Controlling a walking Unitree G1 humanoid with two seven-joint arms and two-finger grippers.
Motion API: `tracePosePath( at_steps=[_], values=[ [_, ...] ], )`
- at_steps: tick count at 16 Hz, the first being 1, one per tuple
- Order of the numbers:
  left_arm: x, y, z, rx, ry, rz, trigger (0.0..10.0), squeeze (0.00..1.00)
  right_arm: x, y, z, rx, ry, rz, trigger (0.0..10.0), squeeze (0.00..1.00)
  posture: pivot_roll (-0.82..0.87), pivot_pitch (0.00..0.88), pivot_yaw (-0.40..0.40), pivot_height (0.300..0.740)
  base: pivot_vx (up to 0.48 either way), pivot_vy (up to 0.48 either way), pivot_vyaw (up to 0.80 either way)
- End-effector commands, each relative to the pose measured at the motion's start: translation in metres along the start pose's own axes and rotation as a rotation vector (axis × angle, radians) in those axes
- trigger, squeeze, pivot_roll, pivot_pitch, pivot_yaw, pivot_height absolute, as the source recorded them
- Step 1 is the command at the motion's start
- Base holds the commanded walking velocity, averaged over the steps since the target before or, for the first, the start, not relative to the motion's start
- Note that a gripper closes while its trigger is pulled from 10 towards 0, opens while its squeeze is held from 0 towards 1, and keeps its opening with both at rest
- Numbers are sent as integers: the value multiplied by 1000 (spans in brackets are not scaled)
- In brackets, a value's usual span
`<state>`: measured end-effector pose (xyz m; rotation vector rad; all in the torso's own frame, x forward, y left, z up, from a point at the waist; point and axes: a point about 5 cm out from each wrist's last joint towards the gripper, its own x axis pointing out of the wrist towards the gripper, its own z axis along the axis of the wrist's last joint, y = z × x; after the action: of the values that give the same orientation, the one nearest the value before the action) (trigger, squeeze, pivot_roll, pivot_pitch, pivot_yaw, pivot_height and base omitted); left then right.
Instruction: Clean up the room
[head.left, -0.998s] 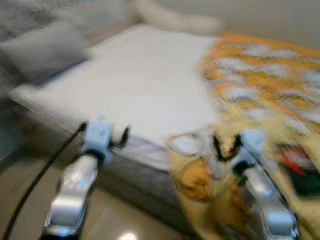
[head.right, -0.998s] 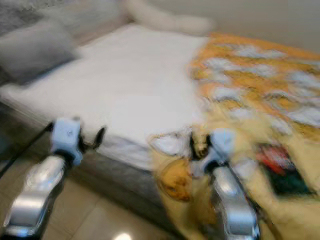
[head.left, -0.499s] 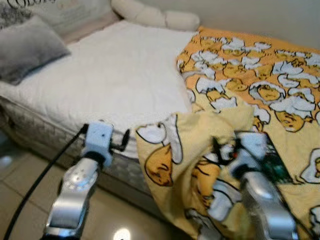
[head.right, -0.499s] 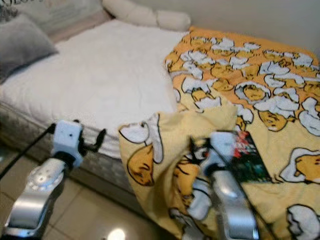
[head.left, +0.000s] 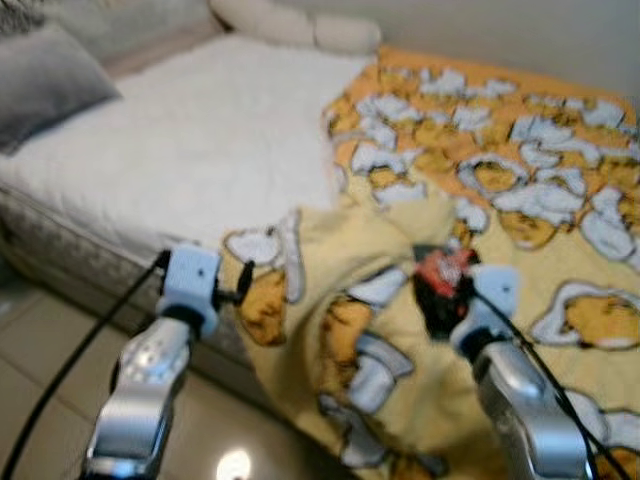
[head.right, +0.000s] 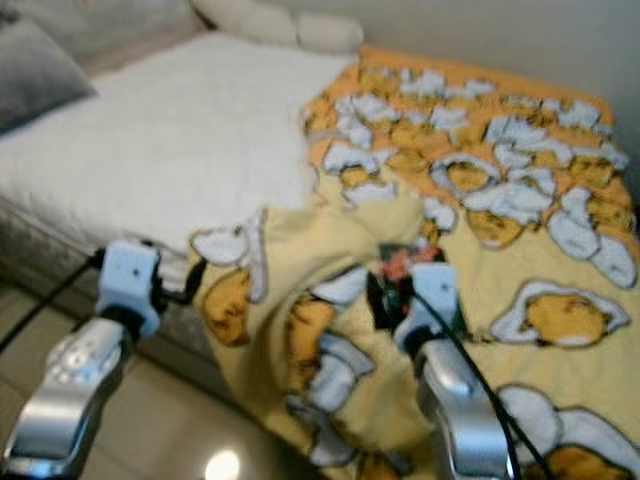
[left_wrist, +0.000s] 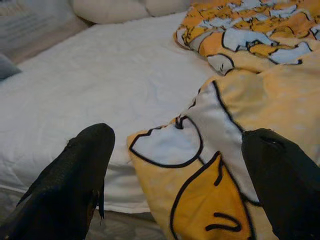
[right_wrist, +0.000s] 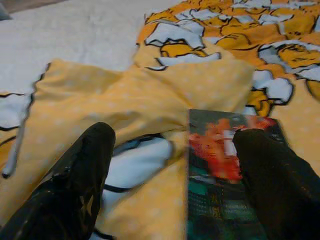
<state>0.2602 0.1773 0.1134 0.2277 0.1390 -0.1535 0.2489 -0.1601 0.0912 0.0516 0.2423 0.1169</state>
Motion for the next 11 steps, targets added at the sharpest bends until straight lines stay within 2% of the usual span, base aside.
tracePosePath(
  at_steps=[1, 4, 6, 9, 11],
  values=[
    [0, -5, 3, 4, -10, -10, 10000, 761, 0, -8, -2, -16, 25, -28, 10000, 0, -34, 0, -2, 740, 0, -326, 681],
    [-2, 0, 1, 7, -3, 1, 10000, 757, 2, -9, -2, -46, 35, -11, 10000, 0, -35, 0, -8, 740, 0, -325, 800],
    [-2, 1, 1, 6, -1, 6, 10000, 761, 1, -8, -3, -27, 44, 3, 10000, 0, -36, 0, -9, 740, 0, -328, 800],
    [-3, -1, 0, 4, 1, 8, 10000, 761, 0, -7, -6, 10, 59, 29, 10000, 0, -34, 0, -12, 740, 0, -319, 140],
    [-4, 0, -1, -11, 3, 10, 10000, 749, 0, -8, -7, 16, 64, 30, 10000, 0, -34, 0, -14, 740, 0, 0, 0]
  ],
)
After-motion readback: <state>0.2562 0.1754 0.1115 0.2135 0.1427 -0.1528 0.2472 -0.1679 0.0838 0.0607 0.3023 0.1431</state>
